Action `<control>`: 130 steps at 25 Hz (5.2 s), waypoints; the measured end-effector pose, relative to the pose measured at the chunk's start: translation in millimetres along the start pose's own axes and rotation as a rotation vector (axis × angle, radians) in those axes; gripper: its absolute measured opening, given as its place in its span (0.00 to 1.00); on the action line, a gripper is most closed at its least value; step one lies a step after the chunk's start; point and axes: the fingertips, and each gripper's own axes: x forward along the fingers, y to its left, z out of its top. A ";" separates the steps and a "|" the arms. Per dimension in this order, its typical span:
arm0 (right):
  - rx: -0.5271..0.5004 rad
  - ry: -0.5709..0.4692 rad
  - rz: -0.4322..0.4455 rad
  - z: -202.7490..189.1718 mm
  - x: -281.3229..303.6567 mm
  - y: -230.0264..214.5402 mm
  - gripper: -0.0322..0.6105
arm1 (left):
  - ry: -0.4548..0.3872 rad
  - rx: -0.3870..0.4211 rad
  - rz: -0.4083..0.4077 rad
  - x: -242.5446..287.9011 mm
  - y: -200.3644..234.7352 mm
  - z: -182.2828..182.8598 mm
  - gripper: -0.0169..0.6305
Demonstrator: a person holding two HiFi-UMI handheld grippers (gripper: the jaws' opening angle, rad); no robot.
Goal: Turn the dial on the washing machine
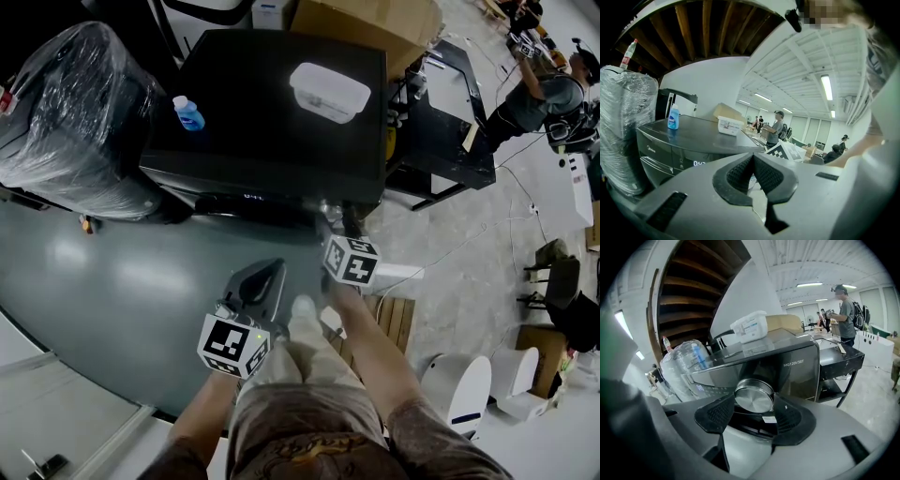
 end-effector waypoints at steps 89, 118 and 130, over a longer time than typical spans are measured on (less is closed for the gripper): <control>0.327 -0.100 0.129 27.1 -37.6 2.5 0.46 | -0.019 0.016 -0.006 4.5 -2.7 34.0 0.01; -0.355 -0.249 0.746 93.9 -258.6 162.2 0.06 | -0.115 -0.019 0.007 -98.9 -18.8 95.6 0.01; -0.326 -0.290 0.631 74.0 -228.8 148.8 0.05 | -0.183 0.038 0.105 -104.5 4.6 63.7 0.01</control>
